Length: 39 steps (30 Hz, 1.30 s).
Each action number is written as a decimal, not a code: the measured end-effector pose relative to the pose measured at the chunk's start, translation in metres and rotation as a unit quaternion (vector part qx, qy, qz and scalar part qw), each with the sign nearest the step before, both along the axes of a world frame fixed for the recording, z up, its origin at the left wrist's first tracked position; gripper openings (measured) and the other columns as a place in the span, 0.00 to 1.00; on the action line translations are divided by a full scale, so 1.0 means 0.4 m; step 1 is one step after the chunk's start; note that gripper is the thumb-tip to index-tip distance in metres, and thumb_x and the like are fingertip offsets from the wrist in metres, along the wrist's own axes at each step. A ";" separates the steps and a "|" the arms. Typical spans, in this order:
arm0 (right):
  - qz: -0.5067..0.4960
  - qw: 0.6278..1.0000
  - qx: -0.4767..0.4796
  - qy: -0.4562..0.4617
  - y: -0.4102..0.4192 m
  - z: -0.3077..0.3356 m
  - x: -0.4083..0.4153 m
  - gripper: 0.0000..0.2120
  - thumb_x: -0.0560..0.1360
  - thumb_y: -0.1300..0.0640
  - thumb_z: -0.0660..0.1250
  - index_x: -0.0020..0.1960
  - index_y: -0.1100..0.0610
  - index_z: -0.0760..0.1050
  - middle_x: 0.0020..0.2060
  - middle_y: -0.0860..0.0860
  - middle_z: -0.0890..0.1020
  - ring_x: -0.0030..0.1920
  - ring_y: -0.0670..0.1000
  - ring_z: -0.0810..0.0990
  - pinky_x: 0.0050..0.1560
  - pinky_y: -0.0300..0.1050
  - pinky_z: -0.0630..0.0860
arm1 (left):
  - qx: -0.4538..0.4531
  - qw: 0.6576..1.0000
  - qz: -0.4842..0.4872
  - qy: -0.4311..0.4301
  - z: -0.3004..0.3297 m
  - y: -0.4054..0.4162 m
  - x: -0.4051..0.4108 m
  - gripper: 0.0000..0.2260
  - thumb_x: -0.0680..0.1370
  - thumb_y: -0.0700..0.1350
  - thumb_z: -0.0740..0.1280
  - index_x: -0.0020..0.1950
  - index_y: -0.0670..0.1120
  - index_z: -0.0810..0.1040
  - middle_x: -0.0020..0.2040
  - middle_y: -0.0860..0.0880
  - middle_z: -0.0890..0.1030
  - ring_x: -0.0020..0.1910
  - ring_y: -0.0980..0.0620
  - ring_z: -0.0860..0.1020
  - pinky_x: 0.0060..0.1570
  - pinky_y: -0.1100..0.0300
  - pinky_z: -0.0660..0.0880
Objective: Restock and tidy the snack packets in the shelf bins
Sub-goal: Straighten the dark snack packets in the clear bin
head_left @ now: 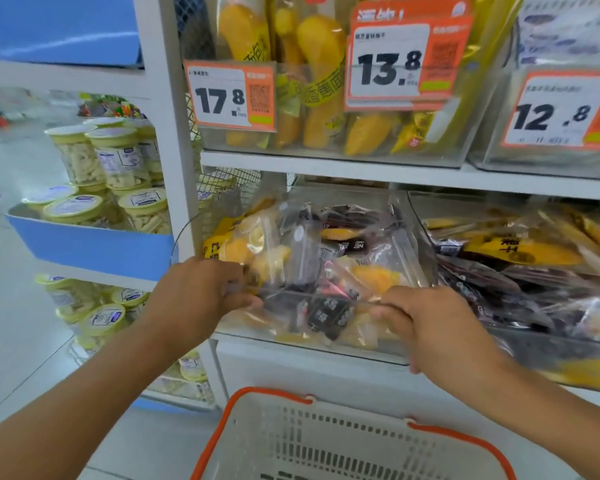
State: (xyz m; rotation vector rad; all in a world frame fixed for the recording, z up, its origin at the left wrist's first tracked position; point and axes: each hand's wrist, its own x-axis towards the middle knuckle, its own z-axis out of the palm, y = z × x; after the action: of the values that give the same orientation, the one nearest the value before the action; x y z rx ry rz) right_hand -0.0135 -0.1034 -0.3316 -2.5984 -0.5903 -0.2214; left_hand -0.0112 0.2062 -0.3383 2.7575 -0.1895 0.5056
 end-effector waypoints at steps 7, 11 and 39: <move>0.007 0.987 -0.159 0.004 -0.017 -0.009 -0.027 0.16 0.81 0.39 0.56 0.50 0.45 0.79 0.34 0.43 0.79 0.32 0.44 0.77 0.39 0.46 0.79 | -0.001 0.998 0.008 0.063 -0.048 -0.022 -0.021 0.19 0.67 0.61 0.76 0.30 0.53 0.70 0.27 0.54 0.73 0.29 0.59 0.70 0.28 0.61 0.60; 0.023 0.965 -0.107 -0.239 -0.026 0.046 0.011 0.11 0.78 0.42 0.68 0.50 0.49 0.80 0.39 0.45 0.80 0.28 0.49 0.77 0.25 0.40 0.72 | -0.008 0.999 -0.019 0.039 -0.039 -0.012 -0.022 0.18 0.64 0.60 0.78 0.30 0.54 0.71 0.26 0.58 0.72 0.32 0.57 0.74 0.27 0.66 0.60; 0.007 0.998 0.045 -0.040 -0.045 0.101 -0.012 0.06 0.73 0.45 0.72 0.44 0.47 0.82 0.34 0.44 0.82 0.35 0.45 0.80 0.35 0.32 0.71 | -0.125 0.966 -0.189 0.123 0.026 -0.164 -0.134 0.14 0.68 0.67 0.70 0.48 0.61 0.76 0.44 0.62 0.80 0.44 0.62 0.78 0.41 0.61 0.76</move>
State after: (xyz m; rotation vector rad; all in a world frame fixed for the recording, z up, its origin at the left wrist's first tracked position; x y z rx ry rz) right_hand -0.0184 -0.1215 -0.2910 -2.5069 -0.6120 -0.3398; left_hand -0.0646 0.1405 -0.3281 2.4263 -0.5364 0.0767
